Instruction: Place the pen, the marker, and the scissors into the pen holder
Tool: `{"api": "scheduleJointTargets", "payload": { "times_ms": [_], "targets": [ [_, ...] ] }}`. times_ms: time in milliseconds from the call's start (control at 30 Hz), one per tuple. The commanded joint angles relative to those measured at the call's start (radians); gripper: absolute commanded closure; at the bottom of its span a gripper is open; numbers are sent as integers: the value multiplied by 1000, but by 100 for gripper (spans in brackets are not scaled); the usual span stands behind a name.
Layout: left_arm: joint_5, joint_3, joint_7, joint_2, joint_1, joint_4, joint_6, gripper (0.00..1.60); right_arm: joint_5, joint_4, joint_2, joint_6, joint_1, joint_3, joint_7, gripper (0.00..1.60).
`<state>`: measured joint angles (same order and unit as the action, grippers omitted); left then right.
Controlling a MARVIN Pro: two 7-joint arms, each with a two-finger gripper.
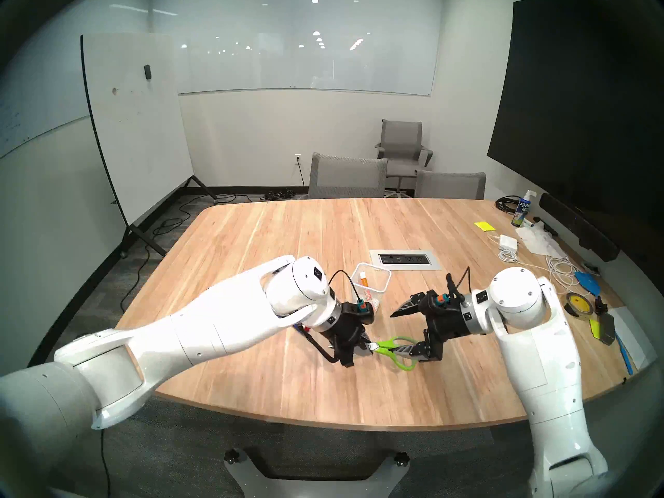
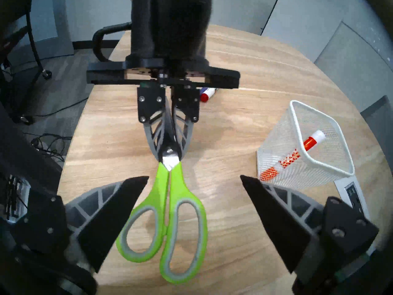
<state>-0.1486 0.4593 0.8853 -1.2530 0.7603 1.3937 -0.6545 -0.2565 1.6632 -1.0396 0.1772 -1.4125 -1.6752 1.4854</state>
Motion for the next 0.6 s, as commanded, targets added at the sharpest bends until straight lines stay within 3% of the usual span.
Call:
{"api": "scheduleJointTargets", "payload": {
  "times_ms": [0,100,267,567],
  "targets": [
    [-7,39,-33,44,13,78,-12,160,72,-29,21,69,63,-33,-2,0],
    [-3,52,-55,61,20,100,-16,160,98,-41,30,158,78,-39,-2,0],
    [2,68,-90,85,32,138,-29,160,137,-75,48,222,101,-37,-2,0],
    [-9,103,-137,109,59,189,-42,160,237,-95,117,400,102,21,-13,0]
  ]
}}
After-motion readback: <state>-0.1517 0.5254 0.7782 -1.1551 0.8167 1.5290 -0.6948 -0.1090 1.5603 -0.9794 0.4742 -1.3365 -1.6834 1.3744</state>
